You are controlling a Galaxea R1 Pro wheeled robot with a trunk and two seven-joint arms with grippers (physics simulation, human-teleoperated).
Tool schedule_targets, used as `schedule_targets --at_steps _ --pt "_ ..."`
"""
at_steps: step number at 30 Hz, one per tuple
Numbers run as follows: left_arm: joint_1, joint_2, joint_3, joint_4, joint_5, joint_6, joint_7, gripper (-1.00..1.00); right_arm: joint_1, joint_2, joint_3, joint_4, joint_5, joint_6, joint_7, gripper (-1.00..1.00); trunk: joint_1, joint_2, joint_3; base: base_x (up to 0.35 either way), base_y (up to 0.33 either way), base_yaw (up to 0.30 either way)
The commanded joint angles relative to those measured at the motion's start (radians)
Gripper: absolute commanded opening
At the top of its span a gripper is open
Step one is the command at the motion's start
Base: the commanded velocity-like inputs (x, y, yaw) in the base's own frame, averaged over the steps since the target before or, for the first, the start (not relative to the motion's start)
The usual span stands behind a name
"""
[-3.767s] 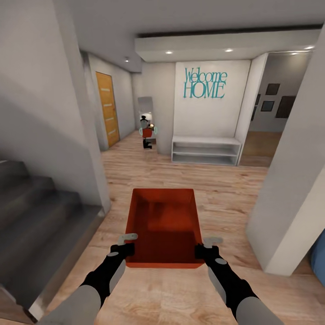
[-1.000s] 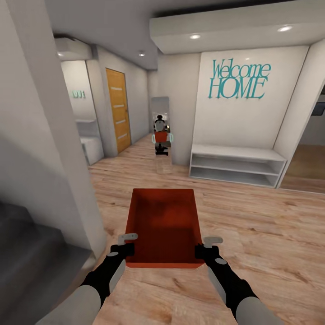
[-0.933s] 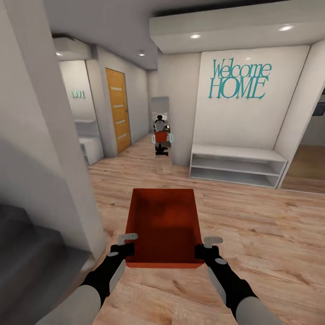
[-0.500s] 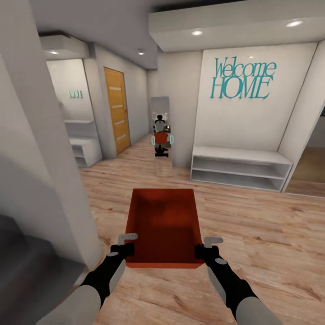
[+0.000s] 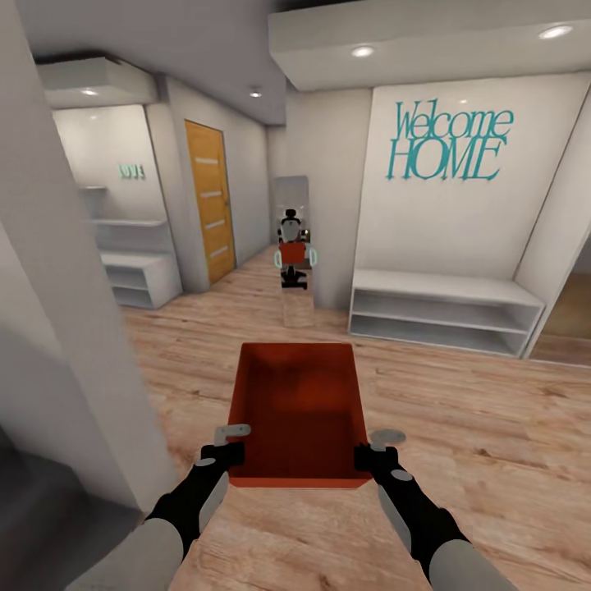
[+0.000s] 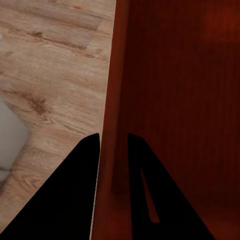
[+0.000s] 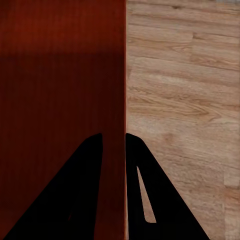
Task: Move the two storage containers from the living room to the garage. In the garage, place one container on the floor and stack the other container on top of it (either order is fine).
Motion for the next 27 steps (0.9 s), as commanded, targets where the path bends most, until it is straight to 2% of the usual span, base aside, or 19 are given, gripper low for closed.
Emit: schedule_targets --at_steps 1,27 --pt "0.0 0.0 0.044 -0.001 0.036 0.007 0.08 -1.0 -0.001 -0.001 -0.009 -0.005 -0.008 -0.02 -0.01 -1.0 0.001 -0.001 0.0 0.325 0.0 0.0" --pt "0.0 0.0 0.044 -0.001 0.036 0.007 0.08 -1.0 -0.001 -0.001 -0.009 -0.005 -0.008 -0.02 -0.01 -1.0 0.001 -0.001 0.033 0.325 0.0 0.0"
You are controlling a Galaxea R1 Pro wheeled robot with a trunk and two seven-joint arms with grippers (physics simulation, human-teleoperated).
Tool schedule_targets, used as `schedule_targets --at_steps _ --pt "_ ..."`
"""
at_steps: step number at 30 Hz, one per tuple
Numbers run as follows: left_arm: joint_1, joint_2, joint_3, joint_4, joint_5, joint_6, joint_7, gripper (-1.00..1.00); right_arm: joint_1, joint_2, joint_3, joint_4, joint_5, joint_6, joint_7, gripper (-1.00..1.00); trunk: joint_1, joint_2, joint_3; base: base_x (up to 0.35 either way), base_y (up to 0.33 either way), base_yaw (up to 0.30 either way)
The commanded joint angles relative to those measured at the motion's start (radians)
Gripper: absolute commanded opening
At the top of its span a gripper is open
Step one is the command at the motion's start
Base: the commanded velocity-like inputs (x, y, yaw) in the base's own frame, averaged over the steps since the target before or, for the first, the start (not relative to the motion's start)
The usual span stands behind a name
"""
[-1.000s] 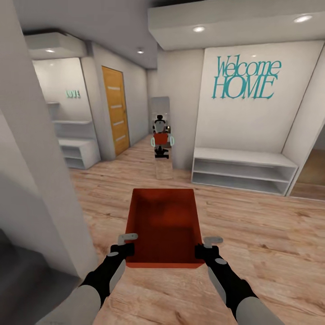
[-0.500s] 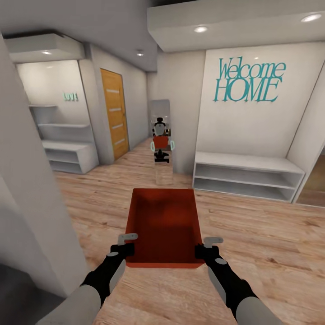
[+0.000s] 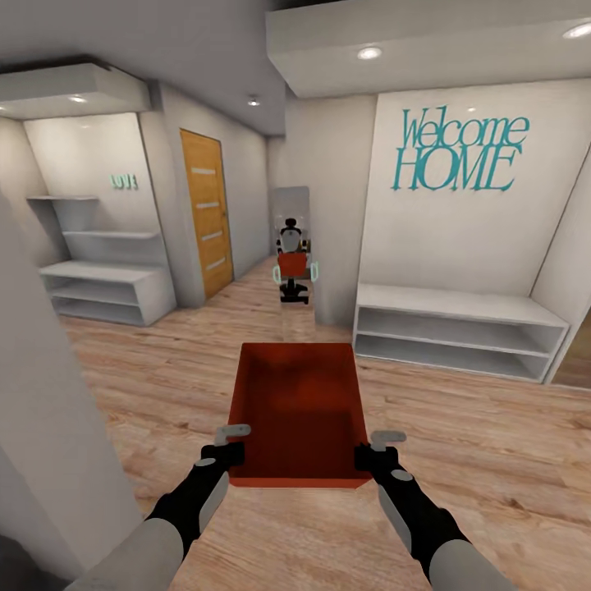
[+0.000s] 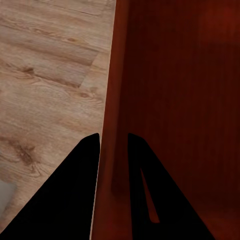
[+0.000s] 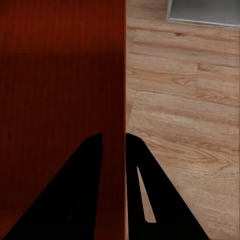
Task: Move the two storage containers from the living room to the garage. In the garage, place one container on the floor and stack the other container on top of it (either order is fine).
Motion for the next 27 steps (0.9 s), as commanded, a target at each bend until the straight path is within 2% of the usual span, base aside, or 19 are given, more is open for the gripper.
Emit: schedule_targets --at_steps 1,12,27 --pt "0.0 0.0 0.046 -0.001 0.035 0.007 0.079 -1.0 -0.001 -0.001 -0.009 -0.005 -0.007 -0.02 -0.01 -1.0 0.001 -0.001 0.0 0.325 0.0 0.0" --pt "0.0 0.0 0.046 -0.002 0.035 0.006 0.079 -1.0 -0.001 -0.001 -0.009 -0.005 -0.007 -0.02 -0.01 -1.0 0.001 -0.001 0.01 0.325 0.0 0.0" --pt "0.0 0.001 0.046 -0.003 0.035 0.007 0.079 -1.0 -0.001 -0.001 -0.009 -0.005 -0.009 -0.02 -0.01 -1.0 0.001 -0.001 0.011 0.325 0.0 0.001"
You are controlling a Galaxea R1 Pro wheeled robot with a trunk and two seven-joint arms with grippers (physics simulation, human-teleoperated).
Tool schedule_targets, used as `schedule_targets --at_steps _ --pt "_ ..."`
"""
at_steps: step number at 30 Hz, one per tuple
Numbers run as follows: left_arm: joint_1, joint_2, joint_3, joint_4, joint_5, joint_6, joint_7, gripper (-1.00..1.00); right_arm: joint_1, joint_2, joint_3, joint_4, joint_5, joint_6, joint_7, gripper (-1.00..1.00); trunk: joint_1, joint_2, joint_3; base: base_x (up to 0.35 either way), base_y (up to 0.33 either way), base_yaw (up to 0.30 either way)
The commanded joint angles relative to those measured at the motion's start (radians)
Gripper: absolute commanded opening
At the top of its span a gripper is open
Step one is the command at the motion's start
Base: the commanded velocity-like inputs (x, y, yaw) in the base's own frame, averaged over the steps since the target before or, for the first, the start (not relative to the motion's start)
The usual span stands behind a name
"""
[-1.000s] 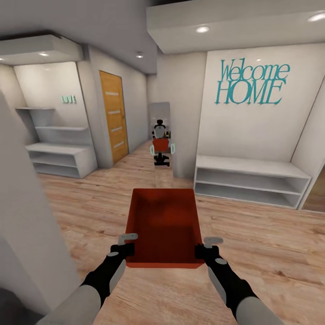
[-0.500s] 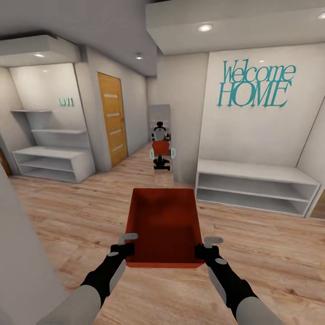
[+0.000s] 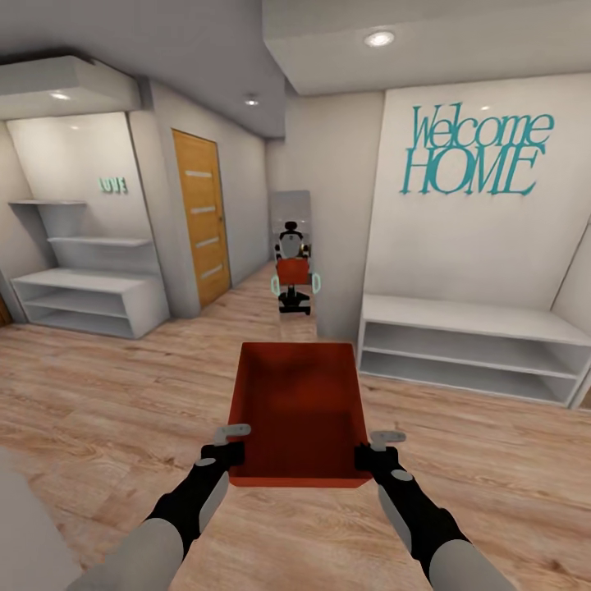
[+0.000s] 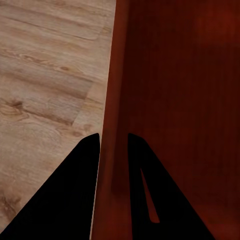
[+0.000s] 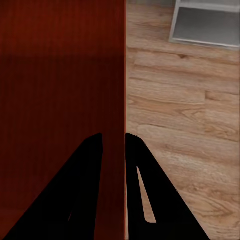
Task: Move the two storage containers from the living room to the garage. In the garage, place one container on the floor and stack the other container on top of it (either order is fine).
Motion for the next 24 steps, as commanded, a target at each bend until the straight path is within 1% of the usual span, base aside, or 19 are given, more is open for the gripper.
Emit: schedule_targets --at_steps 1,4,10,24 --pt "0.0 0.0 0.049 -0.001 0.032 0.007 0.078 -1.0 -0.001 -0.001 -0.009 -0.005 -0.008 -0.018 -0.01 -1.0 0.001 -0.001 -0.001 0.325 0.0 0.05" --pt "0.0 0.0 0.049 -0.001 0.032 0.007 0.078 -1.0 -0.001 -0.001 -0.009 -0.005 -0.008 -0.018 -0.01 -1.0 0.001 -0.001 -0.001 0.325 0.0 0.138" --pt "0.0 0.0 0.049 -0.001 0.031 0.006 0.078 -1.0 -0.001 -0.001 -0.008 -0.005 -0.009 -0.018 -0.01 -1.0 0.001 -0.001 -0.001 0.325 0.0 0.211" --pt "0.0 0.0 0.049 -0.001 0.031 0.006 0.078 -1.0 -0.001 -0.001 -0.009 -0.005 -0.009 -0.018 -0.009 -1.0 0.001 -0.001 -0.001 0.325 0.0 0.011"
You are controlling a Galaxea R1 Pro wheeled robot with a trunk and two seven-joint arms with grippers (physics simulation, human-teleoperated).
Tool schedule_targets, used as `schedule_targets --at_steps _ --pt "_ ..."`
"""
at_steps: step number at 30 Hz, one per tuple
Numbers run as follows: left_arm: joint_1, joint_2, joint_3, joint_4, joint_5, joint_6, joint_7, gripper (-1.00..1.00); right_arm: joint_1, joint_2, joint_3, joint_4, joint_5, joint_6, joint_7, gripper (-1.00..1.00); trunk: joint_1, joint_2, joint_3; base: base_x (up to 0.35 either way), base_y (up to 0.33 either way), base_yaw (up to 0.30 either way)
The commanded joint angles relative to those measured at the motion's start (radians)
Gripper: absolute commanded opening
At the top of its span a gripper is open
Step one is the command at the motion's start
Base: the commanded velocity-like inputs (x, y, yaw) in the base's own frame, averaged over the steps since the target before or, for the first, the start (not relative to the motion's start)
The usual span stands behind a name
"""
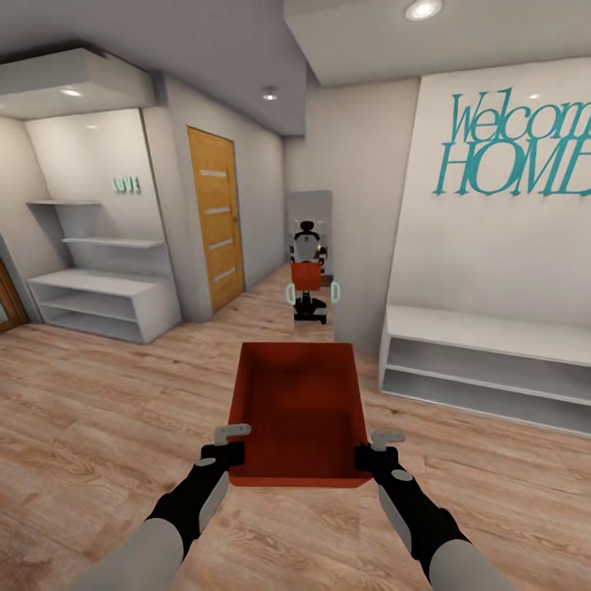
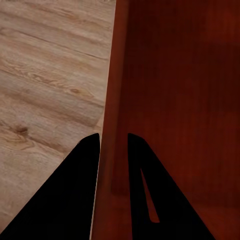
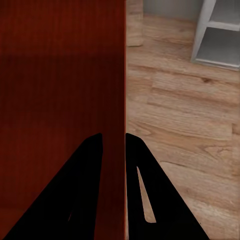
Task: Move the two storage containers from the living room to the garage. In the garage, place one container on the floor and stack the other container on top of it (either order is fine).
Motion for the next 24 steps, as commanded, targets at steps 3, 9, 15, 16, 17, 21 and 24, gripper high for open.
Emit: schedule_targets --at_steps 3,9,15,16,17,21,24 --pt "0.0 0.0 0.048 -0.001 0.032 0.007 0.078 -1.0 -0.001 -0.001 -0.009 -0.005 -0.009 -0.017 -0.01 -1.0 0.001 -0.001 -0.001 0.325 0.0 0.0" --pt "0.0 0.0 0.048 -0.001 0.032 0.007 0.078 -1.0 -0.001 -0.001 -0.009 -0.005 -0.009 -0.017 -0.01 -1.0 0.001 -0.001 -0.001 0.325 0.0 0.083" --pt "0.0 0.001 0.048 0.0 0.032 0.007 0.078 -1.0 -0.001 -0.001 -0.009 -0.005 -0.008 -0.017 -0.01 -1.0 0.001 -0.001 -0.001 0.325 0.0 0.245" --pt "0.0 0.001 0.048 0.0 0.032 0.007 0.078 -1.0 -0.001 -0.001 -0.009 -0.005 -0.008 -0.017 -0.01 -1.0 0.001 -0.001 -0.001 0.325 0.0 0.263" --pt "0.0 0.001 0.048 0.0 0.033 0.007 0.078 -1.0 -0.001 -0.001 -0.009 -0.005 -0.008 -0.017 -0.01 -1.0 0.001 -0.001 -0.001 0.325 0.0 0.265" --pt "0.0 0.001 0.048 -0.001 0.033 0.007 0.078 -1.0 -0.001 -0.001 -0.009 -0.005 -0.009 -0.017 -0.01 -1.0 0.001 -0.001 -0.001 0.325 0.0 0.266" --pt "0.0 0.0 0.048 -0.001 0.032 0.007 0.078 -1.0 -0.001 -0.001 -0.009 -0.005 -0.009 -0.017 -0.01 -1.0 0.001 -0.001 -0.001 0.325 0.0 0.262"
